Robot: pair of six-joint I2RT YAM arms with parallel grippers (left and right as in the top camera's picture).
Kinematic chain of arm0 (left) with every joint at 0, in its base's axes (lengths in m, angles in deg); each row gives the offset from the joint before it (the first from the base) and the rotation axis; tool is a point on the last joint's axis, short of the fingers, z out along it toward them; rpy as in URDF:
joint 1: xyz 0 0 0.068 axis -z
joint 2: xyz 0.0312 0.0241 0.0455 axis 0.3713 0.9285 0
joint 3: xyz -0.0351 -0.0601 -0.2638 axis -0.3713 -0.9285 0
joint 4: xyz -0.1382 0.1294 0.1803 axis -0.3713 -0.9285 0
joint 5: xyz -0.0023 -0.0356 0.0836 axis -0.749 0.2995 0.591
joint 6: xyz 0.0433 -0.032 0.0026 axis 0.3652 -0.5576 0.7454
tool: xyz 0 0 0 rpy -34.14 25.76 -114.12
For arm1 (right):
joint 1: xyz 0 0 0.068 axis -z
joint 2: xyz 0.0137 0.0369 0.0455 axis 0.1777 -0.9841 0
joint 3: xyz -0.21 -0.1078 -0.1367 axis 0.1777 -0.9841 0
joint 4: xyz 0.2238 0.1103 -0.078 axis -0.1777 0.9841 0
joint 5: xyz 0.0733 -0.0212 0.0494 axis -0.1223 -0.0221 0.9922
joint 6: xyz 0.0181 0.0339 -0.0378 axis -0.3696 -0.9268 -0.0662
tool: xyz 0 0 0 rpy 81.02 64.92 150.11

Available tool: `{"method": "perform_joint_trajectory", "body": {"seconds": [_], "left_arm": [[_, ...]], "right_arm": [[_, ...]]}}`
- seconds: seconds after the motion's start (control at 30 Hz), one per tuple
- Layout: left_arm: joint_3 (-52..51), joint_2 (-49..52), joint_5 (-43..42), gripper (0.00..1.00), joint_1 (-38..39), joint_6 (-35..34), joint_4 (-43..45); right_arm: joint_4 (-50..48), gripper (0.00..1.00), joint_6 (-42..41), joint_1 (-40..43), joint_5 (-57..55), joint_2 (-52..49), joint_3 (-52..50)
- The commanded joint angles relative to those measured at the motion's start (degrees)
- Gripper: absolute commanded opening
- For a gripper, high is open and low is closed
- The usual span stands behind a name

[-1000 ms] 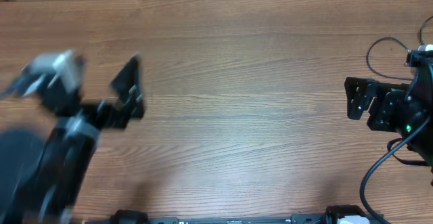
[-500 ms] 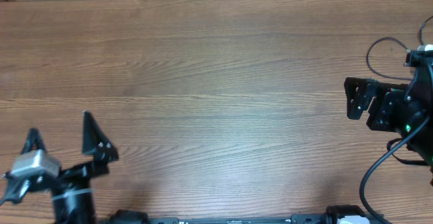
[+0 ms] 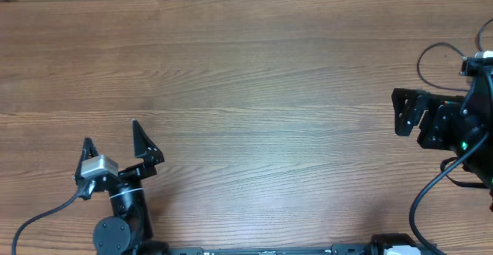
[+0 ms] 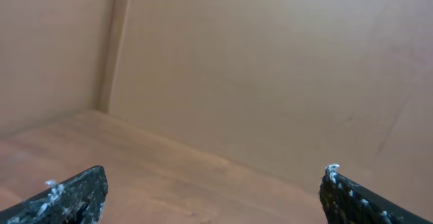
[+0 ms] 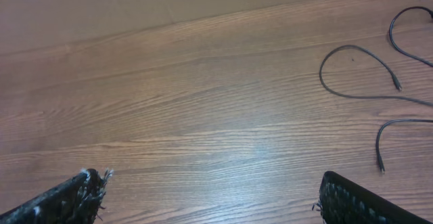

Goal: Untangle cables

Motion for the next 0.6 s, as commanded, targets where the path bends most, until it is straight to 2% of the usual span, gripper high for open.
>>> {"method": "perform_joint_trajectory", "body": {"seconds": [0.0, 0.13, 0.33, 0.57], "left_arm": [[-2.4, -2.4, 5.3, 1.00, -0.4, 0.8, -0.2], [-5.0, -4.0, 7.0, 1.00, -2.0, 0.8, -0.1], [-8.2, -5.7, -4.7, 1.00, -10.0, 0.6, -0.5], [-12.2, -5.7, -11.2, 0.99, -10.3, 0.4, -4.5]], "right_arm": [[-0.3, 1.00, -0.2, -0.2, -0.5, 0.1, 0.1], [-0.3, 1.00, -0.2, -0.2, -0.5, 0.1, 0.1], [-0.3, 1.00, -0.2, -0.2, -0.5, 0.1, 0.1], [-0.3, 1.00, -0.2, -0.2, -0.5, 0.1, 0.1]]}}
